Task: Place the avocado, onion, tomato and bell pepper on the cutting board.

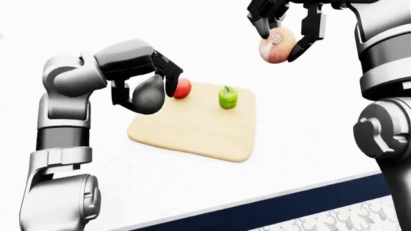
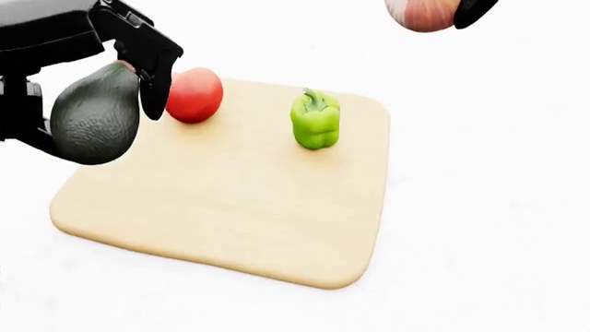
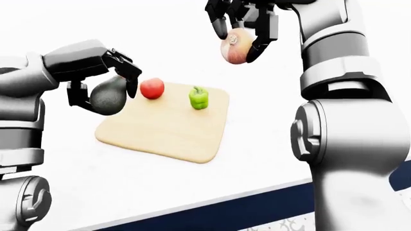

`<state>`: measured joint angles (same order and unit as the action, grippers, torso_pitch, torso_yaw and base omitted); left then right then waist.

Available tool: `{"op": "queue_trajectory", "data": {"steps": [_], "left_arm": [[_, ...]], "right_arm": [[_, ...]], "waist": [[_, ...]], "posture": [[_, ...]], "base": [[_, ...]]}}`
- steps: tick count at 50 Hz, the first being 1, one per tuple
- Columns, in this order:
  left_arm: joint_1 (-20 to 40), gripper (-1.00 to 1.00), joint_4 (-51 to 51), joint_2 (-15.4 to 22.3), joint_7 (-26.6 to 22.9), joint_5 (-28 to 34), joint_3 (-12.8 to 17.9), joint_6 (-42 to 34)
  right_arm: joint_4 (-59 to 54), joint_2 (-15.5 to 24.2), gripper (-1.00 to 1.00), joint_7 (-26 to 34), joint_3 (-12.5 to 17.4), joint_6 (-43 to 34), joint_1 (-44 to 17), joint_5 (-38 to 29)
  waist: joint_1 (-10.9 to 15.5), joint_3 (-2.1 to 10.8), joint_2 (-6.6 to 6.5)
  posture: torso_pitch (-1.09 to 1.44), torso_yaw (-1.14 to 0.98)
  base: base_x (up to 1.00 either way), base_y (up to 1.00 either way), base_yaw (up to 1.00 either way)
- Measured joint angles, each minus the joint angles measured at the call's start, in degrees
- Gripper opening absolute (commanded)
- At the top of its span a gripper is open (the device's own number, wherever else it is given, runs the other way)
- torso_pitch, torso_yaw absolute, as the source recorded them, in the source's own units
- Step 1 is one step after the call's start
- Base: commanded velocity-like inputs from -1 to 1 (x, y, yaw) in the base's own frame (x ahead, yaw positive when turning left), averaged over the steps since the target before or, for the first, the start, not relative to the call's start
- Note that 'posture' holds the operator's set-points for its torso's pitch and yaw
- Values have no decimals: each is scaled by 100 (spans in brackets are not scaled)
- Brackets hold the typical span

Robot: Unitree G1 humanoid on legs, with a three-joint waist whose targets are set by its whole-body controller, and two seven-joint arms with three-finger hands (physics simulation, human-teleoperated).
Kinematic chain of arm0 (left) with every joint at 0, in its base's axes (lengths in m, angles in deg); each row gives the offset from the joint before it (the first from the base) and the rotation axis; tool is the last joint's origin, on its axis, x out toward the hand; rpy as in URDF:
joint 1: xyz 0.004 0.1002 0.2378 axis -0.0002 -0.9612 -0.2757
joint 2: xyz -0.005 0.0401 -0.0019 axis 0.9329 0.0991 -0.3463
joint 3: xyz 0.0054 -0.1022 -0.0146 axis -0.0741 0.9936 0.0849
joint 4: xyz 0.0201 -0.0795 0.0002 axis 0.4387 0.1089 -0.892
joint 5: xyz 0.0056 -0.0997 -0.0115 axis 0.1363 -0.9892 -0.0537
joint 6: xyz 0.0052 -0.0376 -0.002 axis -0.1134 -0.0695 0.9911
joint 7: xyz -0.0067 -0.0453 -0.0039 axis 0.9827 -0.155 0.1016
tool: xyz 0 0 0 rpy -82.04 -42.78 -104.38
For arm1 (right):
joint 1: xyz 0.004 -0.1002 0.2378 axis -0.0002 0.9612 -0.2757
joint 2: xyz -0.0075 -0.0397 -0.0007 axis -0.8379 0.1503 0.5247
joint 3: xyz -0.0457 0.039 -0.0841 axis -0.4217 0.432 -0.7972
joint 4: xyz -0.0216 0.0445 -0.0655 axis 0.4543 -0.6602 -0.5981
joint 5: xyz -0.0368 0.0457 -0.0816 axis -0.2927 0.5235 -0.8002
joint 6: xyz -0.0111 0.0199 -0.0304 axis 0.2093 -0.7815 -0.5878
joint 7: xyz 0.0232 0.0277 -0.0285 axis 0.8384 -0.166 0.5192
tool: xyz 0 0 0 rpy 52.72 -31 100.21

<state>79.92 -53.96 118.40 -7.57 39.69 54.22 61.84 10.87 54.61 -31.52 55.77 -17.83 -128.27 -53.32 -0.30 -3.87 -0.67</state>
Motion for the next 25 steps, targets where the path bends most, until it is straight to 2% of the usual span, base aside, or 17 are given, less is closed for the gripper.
{"op": "queue_trajectory", "data": {"steps": [10, 20, 25], "left_arm": [[147, -100, 735, -111, 276, 144, -132, 1219], [247, -100, 1173, -99, 120, 72, -215, 2131], [479, -100, 1561, -169, 143, 190, -221, 2447]], "right_arm": [[11, -1, -100, -7, 3, 8, 37, 5], [6, -7, -100, -12, 0, 11, 55, -3], [11, -5, -100, -9, 4, 11, 60, 3]], "waist": [[7, 6, 41], [26, 18, 38], [35, 13, 52]], "posture": [[0, 0], [0, 0], [0, 0]], "base": [[0, 0, 0], [0, 0, 0], [0, 0, 0]]}}
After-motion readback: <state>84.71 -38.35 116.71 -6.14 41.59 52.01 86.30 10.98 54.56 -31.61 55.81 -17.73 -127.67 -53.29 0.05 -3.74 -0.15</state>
